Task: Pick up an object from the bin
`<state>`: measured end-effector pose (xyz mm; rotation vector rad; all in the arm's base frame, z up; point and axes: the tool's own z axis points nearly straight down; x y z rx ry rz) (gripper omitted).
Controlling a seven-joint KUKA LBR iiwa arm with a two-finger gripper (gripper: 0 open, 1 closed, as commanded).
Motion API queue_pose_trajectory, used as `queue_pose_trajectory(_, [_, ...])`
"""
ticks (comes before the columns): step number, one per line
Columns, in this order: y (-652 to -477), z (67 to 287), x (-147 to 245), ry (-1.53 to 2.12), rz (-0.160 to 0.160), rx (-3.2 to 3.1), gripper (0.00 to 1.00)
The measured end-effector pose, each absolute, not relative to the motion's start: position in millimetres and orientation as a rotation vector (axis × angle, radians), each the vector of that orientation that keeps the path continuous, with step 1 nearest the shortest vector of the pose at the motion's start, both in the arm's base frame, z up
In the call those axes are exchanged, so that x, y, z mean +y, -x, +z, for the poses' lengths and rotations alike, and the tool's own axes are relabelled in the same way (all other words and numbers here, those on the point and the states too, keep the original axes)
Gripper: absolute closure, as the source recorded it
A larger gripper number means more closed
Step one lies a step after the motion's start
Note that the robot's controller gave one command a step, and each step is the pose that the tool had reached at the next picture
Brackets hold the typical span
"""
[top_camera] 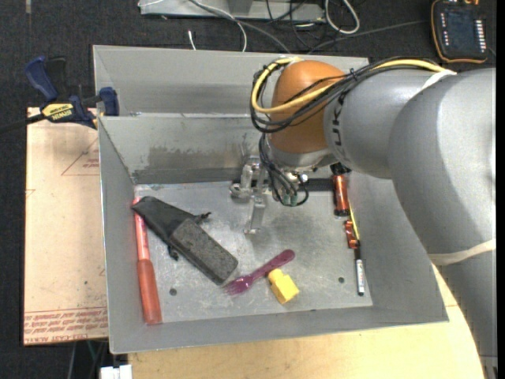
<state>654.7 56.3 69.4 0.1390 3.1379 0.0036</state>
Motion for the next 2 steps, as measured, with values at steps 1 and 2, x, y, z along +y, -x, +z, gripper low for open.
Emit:
queue_pose_trajectory(1, [-657.6,71.5,46.7,-0.634,0.005,3.075,1.00])
queue_pose_trajectory(2, [-657.6,71.5,46.8,-0.632,0.005,3.076,1.00])
